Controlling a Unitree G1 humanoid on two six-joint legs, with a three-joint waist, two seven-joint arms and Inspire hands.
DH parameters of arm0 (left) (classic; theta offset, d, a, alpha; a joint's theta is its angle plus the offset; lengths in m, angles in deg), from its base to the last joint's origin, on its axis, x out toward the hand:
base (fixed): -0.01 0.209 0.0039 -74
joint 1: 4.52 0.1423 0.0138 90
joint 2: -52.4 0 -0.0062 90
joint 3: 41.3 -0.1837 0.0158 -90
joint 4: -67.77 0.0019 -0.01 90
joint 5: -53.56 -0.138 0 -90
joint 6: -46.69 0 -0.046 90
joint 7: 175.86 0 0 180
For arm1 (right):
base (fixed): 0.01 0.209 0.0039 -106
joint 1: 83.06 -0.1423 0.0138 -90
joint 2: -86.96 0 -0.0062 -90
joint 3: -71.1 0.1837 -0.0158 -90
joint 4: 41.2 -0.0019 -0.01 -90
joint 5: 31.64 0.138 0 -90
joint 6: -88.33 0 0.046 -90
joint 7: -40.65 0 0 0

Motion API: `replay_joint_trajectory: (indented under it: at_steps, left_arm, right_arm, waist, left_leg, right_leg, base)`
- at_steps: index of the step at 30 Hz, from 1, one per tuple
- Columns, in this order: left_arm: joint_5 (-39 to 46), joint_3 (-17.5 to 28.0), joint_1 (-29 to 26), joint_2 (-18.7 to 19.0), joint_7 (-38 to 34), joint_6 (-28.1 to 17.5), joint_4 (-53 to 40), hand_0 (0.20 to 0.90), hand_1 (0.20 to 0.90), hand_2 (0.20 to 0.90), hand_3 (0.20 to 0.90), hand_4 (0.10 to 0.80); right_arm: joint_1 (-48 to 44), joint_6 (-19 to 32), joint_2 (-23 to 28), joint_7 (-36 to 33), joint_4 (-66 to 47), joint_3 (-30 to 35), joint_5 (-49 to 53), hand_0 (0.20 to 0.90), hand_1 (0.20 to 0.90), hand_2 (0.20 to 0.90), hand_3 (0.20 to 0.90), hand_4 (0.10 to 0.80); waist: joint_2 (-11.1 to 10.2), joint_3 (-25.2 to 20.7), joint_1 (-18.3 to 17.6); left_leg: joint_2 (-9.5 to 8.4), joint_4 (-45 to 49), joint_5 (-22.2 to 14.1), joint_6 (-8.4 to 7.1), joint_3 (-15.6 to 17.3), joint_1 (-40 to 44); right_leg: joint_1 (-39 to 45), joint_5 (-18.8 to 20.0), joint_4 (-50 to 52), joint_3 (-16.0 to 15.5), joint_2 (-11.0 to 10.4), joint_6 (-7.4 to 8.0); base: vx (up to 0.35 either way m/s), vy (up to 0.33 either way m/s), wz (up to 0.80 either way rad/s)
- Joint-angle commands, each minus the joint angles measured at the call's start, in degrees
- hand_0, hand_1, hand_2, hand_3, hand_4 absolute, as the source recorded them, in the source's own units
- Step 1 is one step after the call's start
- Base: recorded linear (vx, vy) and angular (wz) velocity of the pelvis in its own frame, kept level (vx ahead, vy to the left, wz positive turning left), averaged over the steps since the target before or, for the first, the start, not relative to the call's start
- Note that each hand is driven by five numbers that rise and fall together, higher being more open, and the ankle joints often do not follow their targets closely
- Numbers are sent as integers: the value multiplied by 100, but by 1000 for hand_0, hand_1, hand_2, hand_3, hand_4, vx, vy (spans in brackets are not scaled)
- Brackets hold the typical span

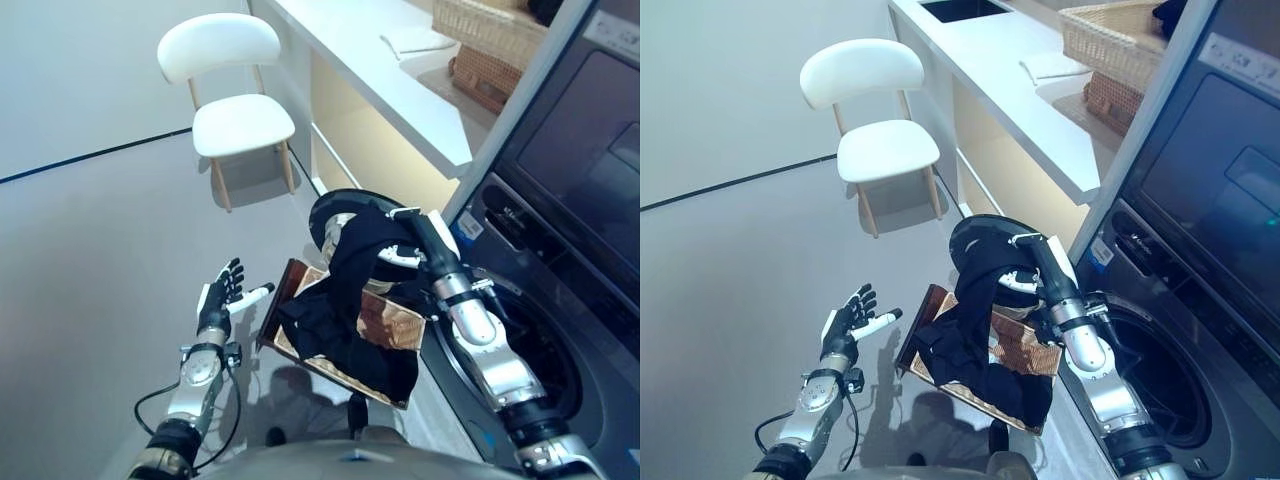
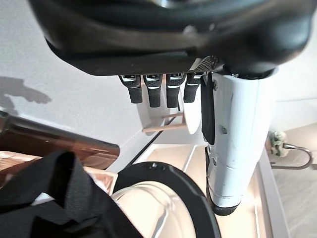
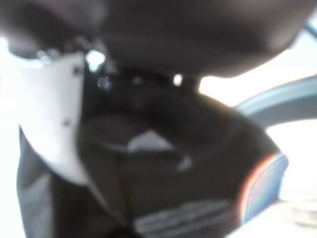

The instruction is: Pick up the clothes and place them into the washing machine

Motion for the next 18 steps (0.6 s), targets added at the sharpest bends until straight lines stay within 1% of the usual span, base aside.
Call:
replay_joint_trajectory:
  at_steps: [1,12,18]
  left_arm:
    - [-67,-110,-417,195,-34,-370,250,900,900,900,900,800]
    - [65,-72,-309,144,79,-315,222,900,900,900,900,800]
    - [79,-118,-299,131,75,-277,252,900,900,900,900,800]
  right_arm:
    - [-754,603,-4,-234,-639,219,322,200,200,200,200,300]
    - [-1076,553,18,-229,-550,225,361,200,200,200,200,300]
    - [-1561,516,132,-335,-411,214,306,200,200,200,200,300]
  waist:
    - [-199,-718,29]
    - [-301,-807,123]
    - [-347,-853,164]
  left_leg:
    - [-49,-37,17,-330,-53,-18]
    - [-6,-37,-14,-341,-99,115]
    - [14,-37,-31,-344,-92,155]
  right_leg:
    - [363,-670,318,-75,-59,290]
    - [523,-730,321,-135,-9,256]
    - [560,-731,304,-140,16,252]
  base:
    - [0,0,0]
    - [16,-8,2]
    - [0,0,0]
